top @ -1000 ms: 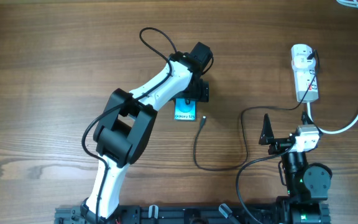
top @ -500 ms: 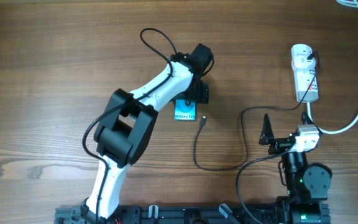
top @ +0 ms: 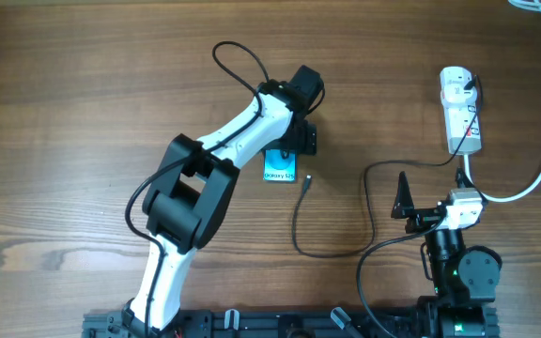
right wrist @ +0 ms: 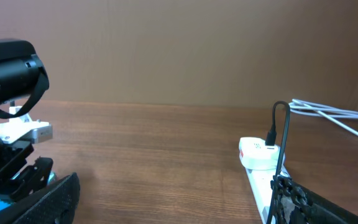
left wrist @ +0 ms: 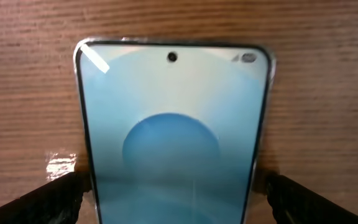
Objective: Plug charger to phone and switch on socket
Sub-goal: 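Close the left gripper on the phone's lower end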
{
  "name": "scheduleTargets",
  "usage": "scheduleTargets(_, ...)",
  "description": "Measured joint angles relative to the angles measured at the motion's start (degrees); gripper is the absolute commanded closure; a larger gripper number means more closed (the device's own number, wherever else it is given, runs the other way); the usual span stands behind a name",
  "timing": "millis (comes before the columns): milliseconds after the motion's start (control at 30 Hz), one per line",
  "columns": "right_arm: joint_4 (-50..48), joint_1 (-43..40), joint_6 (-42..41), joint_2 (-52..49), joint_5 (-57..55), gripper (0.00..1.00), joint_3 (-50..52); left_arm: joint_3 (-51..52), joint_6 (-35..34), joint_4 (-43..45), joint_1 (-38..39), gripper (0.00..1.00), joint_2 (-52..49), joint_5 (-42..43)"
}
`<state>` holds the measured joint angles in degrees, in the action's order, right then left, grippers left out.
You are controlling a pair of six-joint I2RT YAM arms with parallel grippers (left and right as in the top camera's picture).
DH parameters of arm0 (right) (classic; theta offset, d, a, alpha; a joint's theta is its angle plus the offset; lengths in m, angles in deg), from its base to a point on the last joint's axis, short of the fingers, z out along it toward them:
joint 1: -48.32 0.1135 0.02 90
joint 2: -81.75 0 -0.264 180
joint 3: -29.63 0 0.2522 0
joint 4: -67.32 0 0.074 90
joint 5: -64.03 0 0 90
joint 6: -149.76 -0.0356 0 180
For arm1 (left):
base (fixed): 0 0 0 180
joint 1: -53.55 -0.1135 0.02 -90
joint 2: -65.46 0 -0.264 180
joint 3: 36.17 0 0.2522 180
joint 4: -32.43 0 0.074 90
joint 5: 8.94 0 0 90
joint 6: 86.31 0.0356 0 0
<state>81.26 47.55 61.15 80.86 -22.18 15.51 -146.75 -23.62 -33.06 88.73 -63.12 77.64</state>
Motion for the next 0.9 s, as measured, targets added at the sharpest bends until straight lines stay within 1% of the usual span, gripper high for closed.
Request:
scheduleTargets(367, 0.0, 0.0, 0.0, 0.0, 0.0, 0.0, 0.0, 0.04, 0.0, 1.9, 0.13, 0.0, 0.0, -0.42)
scheduleTargets(500, 0.0, 0.0, 0.0, 0.0, 0.0, 0.0, 0.0, 0.04, 0.02, 1.9, 0.13, 0.03, 0.0, -0.44)
scheduleTargets(700, 0.0, 0.0, 0.0, 0.0, -0.02, 0.0, 0.0, 0.04, 0.02, 1.86, 0.13, 0.0, 0.0, -0.61)
scheduleTargets(900, 0.0, 0.0, 0.0, 0.0, 0.0, 0.0, 0.0, 0.04, 0.02, 1.77, 0.15, 0.0, 0.0, -0.59)
